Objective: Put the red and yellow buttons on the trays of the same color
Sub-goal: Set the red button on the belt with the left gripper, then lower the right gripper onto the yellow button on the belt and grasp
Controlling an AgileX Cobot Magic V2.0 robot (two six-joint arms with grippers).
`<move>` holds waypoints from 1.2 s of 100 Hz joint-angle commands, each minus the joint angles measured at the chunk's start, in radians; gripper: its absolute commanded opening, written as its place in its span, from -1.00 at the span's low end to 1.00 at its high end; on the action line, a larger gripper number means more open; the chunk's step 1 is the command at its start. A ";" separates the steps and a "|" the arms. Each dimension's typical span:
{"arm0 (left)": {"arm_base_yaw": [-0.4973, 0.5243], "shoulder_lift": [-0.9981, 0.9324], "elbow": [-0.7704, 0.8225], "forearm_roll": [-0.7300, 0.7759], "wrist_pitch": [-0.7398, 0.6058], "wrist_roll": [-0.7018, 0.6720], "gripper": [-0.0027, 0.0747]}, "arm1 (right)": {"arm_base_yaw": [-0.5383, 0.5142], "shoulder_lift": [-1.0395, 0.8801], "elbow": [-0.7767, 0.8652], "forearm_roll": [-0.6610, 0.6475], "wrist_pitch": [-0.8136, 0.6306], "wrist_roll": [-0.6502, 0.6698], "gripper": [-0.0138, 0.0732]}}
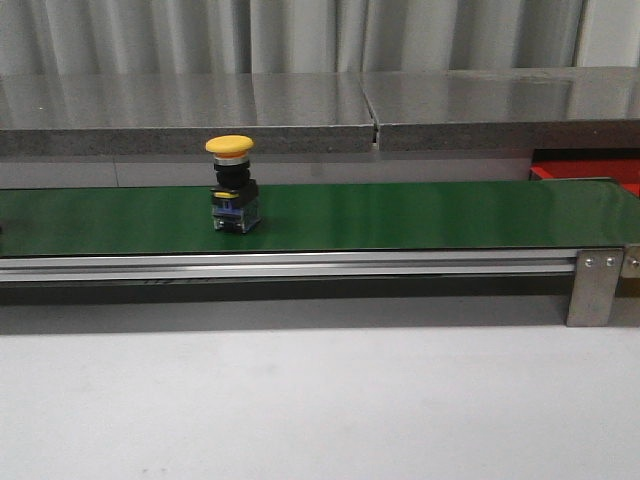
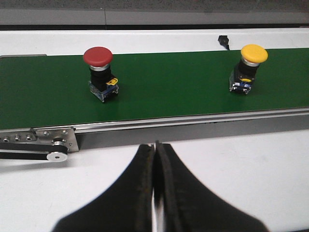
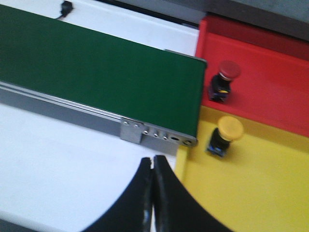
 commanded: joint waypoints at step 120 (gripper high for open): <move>-0.006 0.003 -0.025 -0.017 -0.069 0.000 -0.98 | 0.405 1.217 -1.103 0.072 0.345 -0.008 0.82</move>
